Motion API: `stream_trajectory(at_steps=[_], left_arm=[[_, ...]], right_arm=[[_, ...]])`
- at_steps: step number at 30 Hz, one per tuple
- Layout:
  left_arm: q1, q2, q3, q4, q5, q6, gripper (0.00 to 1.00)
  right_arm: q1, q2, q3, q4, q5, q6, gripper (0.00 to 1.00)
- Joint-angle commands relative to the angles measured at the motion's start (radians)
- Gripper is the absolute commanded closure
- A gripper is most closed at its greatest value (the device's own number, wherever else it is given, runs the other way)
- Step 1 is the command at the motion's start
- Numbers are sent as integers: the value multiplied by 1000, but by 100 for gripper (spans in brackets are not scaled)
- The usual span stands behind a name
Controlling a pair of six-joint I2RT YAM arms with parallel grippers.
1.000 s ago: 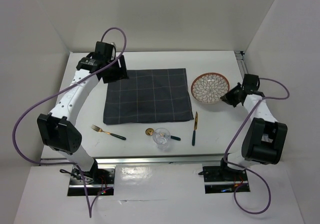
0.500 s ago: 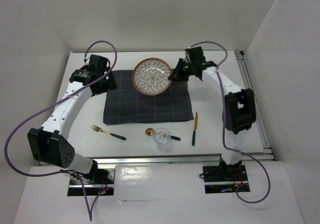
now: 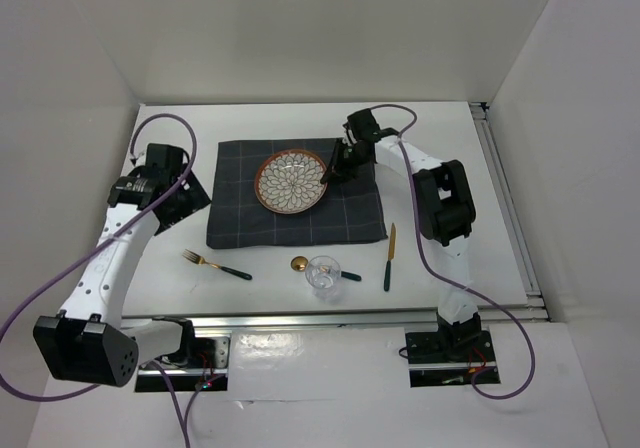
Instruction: Set the dinner table for one person
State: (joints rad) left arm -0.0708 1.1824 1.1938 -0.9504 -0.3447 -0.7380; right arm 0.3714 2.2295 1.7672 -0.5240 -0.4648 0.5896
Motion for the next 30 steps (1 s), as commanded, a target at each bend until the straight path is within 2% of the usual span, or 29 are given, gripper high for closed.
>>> stream_trajectory(at_steps=[1,6,8,9,10,13,16,20,25,30], left_arm=[[-1,-7,-40,-2,75,-14,0],[-1,14,-85,-24,125,-14,0],[-1,14,-109,-2,174,-14,0],[-1,14,-138,24,194,-14,0],[-1,5,-154,33,217,-5,0],[-1,26,-192,24,240,-32,0],[-11,52,-217,13,231,-63,0],[-20,33,-241,13,208,-98,0],[-49,42,-261,-7,196,-142,0],[-112,80,-263,-7,181,-185,3]], right_arm=[[0,-28,61,76,-80,15,100],[0,-39,-11,76,-71,24,100],[0,-48,-20,76,-71,24,95],[0,-48,-20,76,-60,24,86],[0,-48,-31,76,-60,24,82],[0,-57,-31,62,-37,24,78],[9,-57,-9,48,-8,15,56],[9,-76,-9,13,41,6,34],[9,-94,17,-33,81,-13,24],[9,-171,38,-93,213,-43,16]])
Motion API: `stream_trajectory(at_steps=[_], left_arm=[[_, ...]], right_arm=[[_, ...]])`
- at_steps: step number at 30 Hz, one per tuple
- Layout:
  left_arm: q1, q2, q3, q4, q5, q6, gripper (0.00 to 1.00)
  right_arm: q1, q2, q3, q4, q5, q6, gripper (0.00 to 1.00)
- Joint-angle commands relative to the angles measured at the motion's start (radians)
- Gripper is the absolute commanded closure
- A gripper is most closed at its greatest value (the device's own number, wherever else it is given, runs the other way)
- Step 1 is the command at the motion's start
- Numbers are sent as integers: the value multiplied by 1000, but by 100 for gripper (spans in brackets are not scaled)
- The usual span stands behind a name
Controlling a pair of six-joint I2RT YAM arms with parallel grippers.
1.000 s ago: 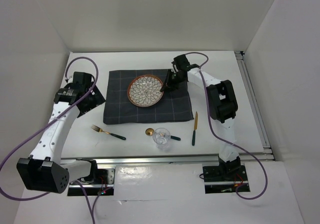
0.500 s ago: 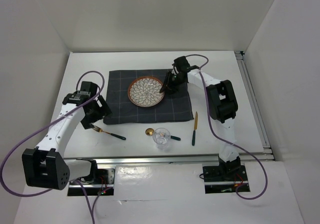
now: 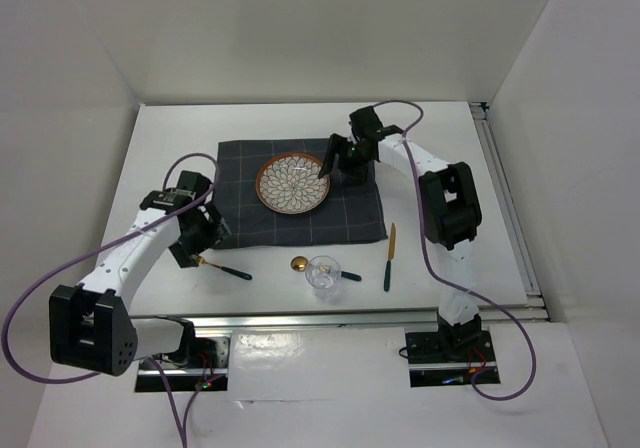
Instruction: Set the dinner table for one person
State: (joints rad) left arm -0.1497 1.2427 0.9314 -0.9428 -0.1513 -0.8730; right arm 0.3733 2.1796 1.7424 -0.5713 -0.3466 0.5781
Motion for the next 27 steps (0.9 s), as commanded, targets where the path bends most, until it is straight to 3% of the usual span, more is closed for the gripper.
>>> stream_trajectory(at_steps=[1,5,10,21,25,27], left_arm=[[-50,29,-14,-14,-1,-66,3],[-135,29,-89,44,45,-183,9],[-157,54,-148,105,42,-303,17],[-166,147,-215,240,-2,-370,25],[-166,204,-226,260,-11,-380,39],[-156,204,-217,230,-22,-380,53]], right_arm=[[7,-139,39,-45,110,-41,16],[-42,-240,-32,-35,112,-41,15],[-65,-297,-87,-25,92,-41,15],[-74,-348,-135,-35,101,-69,15],[-74,-348,-135,-44,110,-78,15],[-74,-357,-135,-53,110,-87,15]])
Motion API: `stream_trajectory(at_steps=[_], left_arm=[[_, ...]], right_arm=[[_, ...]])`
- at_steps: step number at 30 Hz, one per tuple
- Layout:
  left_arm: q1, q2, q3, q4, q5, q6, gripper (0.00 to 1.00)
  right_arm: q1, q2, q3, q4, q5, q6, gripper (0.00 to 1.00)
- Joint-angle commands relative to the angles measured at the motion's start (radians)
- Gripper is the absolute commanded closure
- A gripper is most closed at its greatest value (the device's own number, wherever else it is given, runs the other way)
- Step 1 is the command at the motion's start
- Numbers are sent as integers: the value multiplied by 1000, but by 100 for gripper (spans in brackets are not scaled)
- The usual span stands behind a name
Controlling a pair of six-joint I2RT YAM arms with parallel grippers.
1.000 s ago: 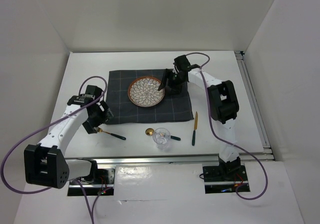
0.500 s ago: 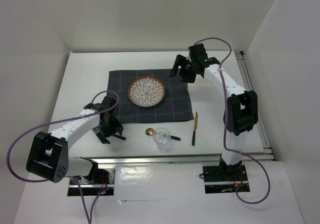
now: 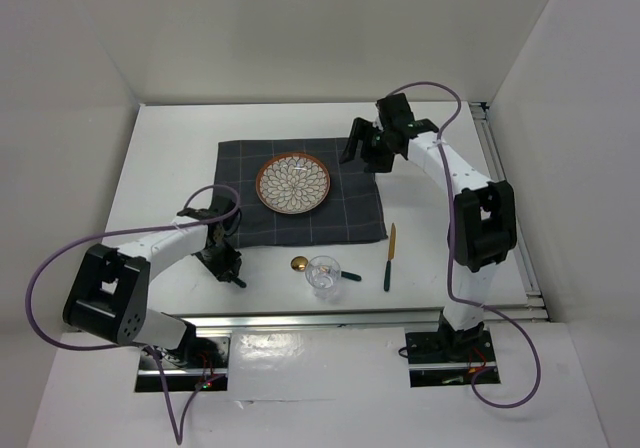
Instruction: Set the dinner table for one person
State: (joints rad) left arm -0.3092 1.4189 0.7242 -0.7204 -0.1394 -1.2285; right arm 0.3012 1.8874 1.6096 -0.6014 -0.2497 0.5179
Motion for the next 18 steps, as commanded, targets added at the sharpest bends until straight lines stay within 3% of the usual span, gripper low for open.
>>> stream_trajectory(at_steps=[1,3,4,9,11,15,18], left_arm=[[4,28,-9,-8,-43,-25,67],[15,-6,1,-57,-43,-2,83],[15,-24,29,-72,-52,38,100],[-7,-86,173,-229,-161,188,100],[-27,-95,268,-214,-170,382,100],[-60,29,484,-247,-199,608,100],[-51,187,642,-260,-238,688,100]], right_arm=[[-11,-65,-13,-23,24,-36,15],[-11,-86,-13,-32,24,-36,15],[-22,-96,-25,-32,24,-48,15],[-42,-161,-69,-60,15,-97,15],[-42,-185,-95,-86,1,-140,15],[-30,-255,-154,-119,-74,-228,16],[-1,-280,-174,-173,-60,-249,16]])
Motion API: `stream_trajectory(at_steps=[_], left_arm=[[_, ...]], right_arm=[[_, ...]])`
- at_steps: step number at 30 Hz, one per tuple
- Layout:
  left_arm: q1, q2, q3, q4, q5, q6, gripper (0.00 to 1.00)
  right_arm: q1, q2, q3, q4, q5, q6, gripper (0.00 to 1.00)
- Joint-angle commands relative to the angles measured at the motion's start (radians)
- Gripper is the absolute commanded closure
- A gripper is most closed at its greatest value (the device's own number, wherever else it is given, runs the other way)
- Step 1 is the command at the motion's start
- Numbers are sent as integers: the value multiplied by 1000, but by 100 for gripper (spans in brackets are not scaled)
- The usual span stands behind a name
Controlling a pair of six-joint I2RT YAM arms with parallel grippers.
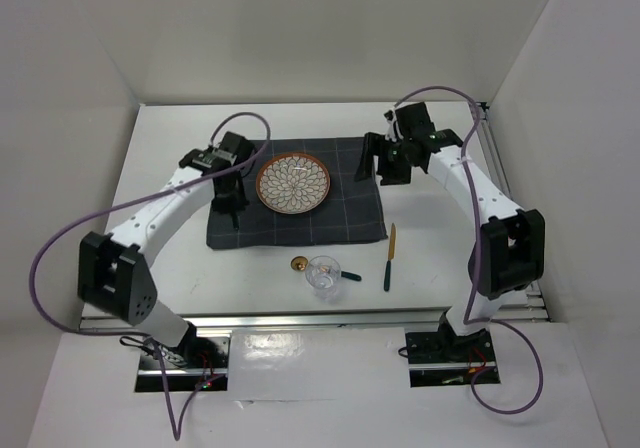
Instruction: Set the dinner table for one person
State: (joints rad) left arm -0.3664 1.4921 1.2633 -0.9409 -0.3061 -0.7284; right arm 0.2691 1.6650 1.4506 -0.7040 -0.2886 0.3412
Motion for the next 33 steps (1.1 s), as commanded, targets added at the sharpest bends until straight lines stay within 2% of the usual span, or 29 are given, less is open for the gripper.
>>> stream_trajectory(at_steps=[1,6,10,14,16,22,23,25,26,30,33], left_arm=[[6,156,135,-39,-71,210,100],[26,381,316,-3,-60,276,100],[72,537,408,-2,-45,316,100],[92,579,429,28,-12,343,100],[106,591,429,46,41,343,100],[116,640,429,54,26,333,100],[116,640,420,54,12,324,91],[116,629,409,54,12,314,62],[116,629,400,54,12,314,54],[116,570,390,42,12,305,30],[116,504,390,1,2,294,25]], right_arm=[[32,-74,-28,-92,3,-73,16],[54,-128,-67,-135,35,-73,16],[113,-183,-104,-163,-35,-131,16],[215,-218,-167,-152,-35,-131,18],[257,-218,-205,-134,-23,-117,24],[384,-269,-321,13,57,-38,23],[396,-269,-340,23,74,-16,23],[426,-269,-360,50,92,-4,23],[436,-257,-375,60,104,5,23],[481,-248,-423,116,117,25,23],[493,-237,-457,144,117,44,28]])
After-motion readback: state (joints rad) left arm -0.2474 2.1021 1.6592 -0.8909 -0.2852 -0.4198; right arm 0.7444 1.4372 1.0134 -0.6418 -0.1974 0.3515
